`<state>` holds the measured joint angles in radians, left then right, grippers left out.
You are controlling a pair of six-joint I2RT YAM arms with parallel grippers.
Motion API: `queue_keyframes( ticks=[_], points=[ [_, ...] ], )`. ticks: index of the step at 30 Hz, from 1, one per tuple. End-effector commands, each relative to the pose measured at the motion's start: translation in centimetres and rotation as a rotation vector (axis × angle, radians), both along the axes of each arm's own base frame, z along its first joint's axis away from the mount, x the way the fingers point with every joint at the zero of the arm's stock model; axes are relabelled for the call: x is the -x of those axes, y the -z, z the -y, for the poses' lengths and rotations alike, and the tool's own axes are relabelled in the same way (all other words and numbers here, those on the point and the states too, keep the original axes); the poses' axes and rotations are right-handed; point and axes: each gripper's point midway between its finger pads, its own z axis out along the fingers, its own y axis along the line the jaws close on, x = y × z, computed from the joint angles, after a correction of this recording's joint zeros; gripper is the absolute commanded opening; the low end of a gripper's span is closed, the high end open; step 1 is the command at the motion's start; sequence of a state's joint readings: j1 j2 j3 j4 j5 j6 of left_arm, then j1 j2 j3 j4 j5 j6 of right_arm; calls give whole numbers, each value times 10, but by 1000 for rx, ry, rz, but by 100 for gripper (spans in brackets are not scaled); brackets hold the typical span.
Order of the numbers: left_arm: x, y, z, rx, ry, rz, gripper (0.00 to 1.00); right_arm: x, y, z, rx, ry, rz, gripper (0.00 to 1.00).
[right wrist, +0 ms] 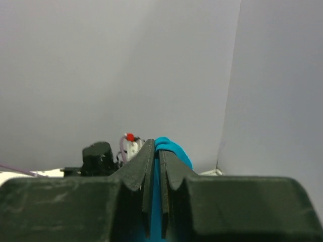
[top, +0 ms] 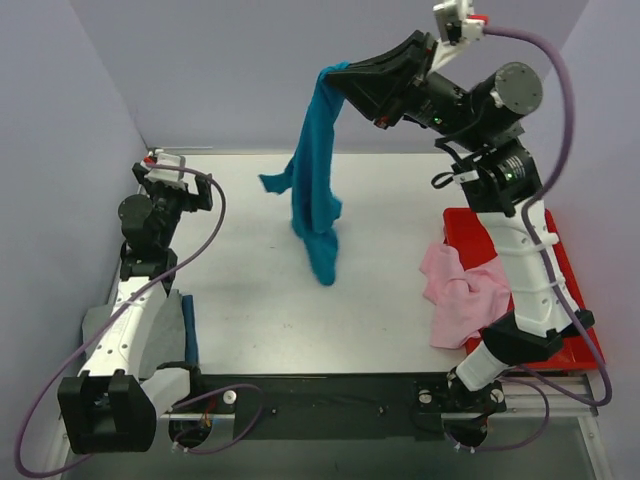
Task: Fold and stack the t-shirts
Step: Move the tshirt to the center of the board, then flatten out the tshirt
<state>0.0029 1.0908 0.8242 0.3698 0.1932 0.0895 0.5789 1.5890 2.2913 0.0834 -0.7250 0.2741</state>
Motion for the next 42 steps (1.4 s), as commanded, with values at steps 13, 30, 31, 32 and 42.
queue_keyframes(
  ticks=[13, 30, 31, 32, 42],
  points=[
    [11, 24, -14, -51, -41, -33, 96, -266, 359, 150, 390, 802, -921, 0],
    [41, 105, -61, 184, -366, -376, 96, -69, 465, -61, 1015, 108, -475, 74],
    [44, 103, -65, 206, -396, -370, 96, -47, 475, -80, 1058, 34, -428, 67],
    [52, 116, -68, 210, -422, -424, 96, -33, 480, -88, 1082, -23, -407, 63],
    [79, 139, -90, 219, -534, -481, 96, 22, 574, -138, 1380, -270, -301, 66]
  ],
)
